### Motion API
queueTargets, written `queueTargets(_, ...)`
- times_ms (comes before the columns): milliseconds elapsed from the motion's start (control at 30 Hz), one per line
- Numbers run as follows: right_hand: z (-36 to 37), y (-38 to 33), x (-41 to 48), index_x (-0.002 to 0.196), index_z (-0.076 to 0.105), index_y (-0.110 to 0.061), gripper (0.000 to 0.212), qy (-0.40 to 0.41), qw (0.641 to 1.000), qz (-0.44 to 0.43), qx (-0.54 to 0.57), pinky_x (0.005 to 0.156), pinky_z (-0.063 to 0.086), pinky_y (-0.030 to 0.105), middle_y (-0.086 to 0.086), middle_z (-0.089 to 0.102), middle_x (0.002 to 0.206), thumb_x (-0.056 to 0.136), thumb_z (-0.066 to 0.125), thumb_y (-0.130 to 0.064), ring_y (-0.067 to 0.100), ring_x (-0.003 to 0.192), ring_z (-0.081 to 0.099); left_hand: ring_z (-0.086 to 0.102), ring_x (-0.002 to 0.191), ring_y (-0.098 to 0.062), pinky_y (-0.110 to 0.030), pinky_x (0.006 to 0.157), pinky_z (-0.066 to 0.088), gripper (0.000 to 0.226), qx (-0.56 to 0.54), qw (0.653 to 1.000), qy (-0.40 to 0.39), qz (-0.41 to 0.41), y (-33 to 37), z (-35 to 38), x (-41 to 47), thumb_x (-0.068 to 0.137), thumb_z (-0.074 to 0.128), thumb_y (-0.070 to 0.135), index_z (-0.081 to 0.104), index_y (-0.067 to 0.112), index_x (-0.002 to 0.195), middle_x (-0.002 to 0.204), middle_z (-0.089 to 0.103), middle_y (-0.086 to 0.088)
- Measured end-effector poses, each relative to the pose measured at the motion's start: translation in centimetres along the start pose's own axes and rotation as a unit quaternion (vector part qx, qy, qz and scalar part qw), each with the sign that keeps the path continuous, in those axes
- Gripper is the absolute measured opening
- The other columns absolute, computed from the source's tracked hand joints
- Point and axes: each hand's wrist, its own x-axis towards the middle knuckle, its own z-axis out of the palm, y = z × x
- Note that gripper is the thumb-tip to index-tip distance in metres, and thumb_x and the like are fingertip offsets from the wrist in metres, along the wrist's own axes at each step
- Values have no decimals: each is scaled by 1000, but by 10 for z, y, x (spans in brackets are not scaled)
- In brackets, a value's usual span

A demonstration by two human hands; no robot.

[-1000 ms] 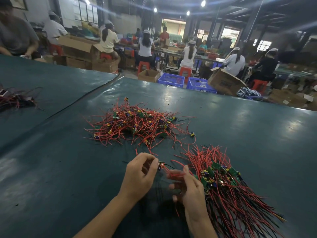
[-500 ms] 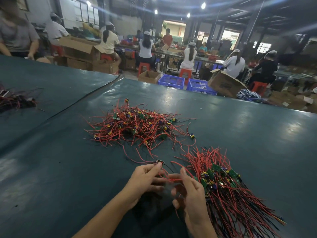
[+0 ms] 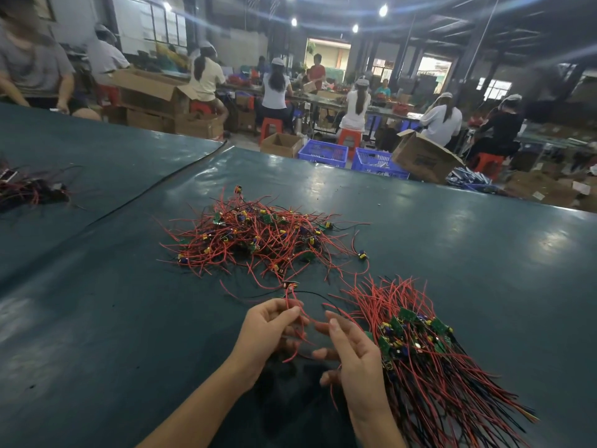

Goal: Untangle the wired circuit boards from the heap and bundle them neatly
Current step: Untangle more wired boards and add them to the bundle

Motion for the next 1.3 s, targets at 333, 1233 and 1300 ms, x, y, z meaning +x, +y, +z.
queueTargets(333, 8, 7, 3, 116, 66, -22, 39, -4, 997, -68, -20, 86, 55, 37, 5, 75, 102, 77, 68, -27, 23, 98, 70, 65, 65, -13, -28, 65, 51, 16, 220, 954, -155, 131, -4, -1, -7, 84, 68, 0, 71, 12, 75, 68, 70, 0)
queueTargets(1233, 5, 12, 6, 115, 70, -24, 42, 15, 996, -79, 38, 45, 40, 17, -2, 70, 79, 95, 50, 7, 6, 52, 51, 66, 78, -19, -44, 83, 54, 37, -48, 985, -119, -113, -3, 4, 1, 86, 63, 36, 66, 6, 107, 98, 70, -13)
queueTargets(1300, 5, 13, 7, 109, 73, -20, 40, 18, 996, -64, 51, 40, 30, 18, -3, 55, 59, 97, 46, 7, 5, 44, 36, 65, 73, -15, -31, 67, 55, 31, -52, 988, -111, -98, 0, 4, 0, 76, 68, 30, 63, 9, 99, 89, 71, -6)
